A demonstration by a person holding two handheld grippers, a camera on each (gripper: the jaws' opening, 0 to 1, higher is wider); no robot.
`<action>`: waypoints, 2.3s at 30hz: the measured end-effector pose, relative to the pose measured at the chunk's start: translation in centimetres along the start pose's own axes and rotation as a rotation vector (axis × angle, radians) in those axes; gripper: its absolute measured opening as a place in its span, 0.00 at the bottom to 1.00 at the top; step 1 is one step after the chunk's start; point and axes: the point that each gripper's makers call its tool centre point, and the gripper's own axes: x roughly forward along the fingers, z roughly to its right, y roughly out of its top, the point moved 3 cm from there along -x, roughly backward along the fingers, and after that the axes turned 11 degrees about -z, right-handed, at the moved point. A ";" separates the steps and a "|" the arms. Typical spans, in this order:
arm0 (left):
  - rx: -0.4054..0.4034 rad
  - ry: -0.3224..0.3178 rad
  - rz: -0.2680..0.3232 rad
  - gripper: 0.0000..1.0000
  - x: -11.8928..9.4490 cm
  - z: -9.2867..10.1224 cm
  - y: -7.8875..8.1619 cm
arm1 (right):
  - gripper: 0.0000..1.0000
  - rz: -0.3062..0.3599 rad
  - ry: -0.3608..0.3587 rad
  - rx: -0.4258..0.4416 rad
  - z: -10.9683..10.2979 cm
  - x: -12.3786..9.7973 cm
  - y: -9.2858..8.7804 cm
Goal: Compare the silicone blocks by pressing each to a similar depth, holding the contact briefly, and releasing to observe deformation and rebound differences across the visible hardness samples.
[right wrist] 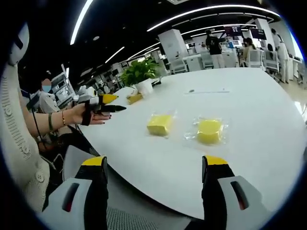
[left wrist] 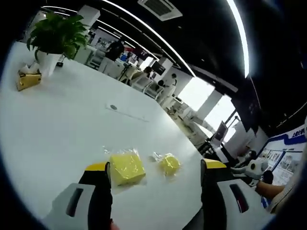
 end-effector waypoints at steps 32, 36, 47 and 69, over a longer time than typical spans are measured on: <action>-0.261 -0.044 -0.101 0.62 10.6 -9.7 0.2 | 0.74 -0.086 -0.041 0.072 3.1 2.8 0.0; -0.367 -0.101 -0.110 0.53 11.4 -9.8 -0.1 | 0.74 -0.092 -0.046 0.082 3.4 3.0 0.0; -0.468 -0.107 -0.125 0.26 12.3 -11.7 -1.3 | 0.74 -0.108 -0.058 0.104 4.2 3.3 -0.1; -0.310 -0.097 -0.088 0.00 12.2 -10.6 -0.3 | 0.72 -0.123 -0.044 0.109 4.2 3.6 -0.5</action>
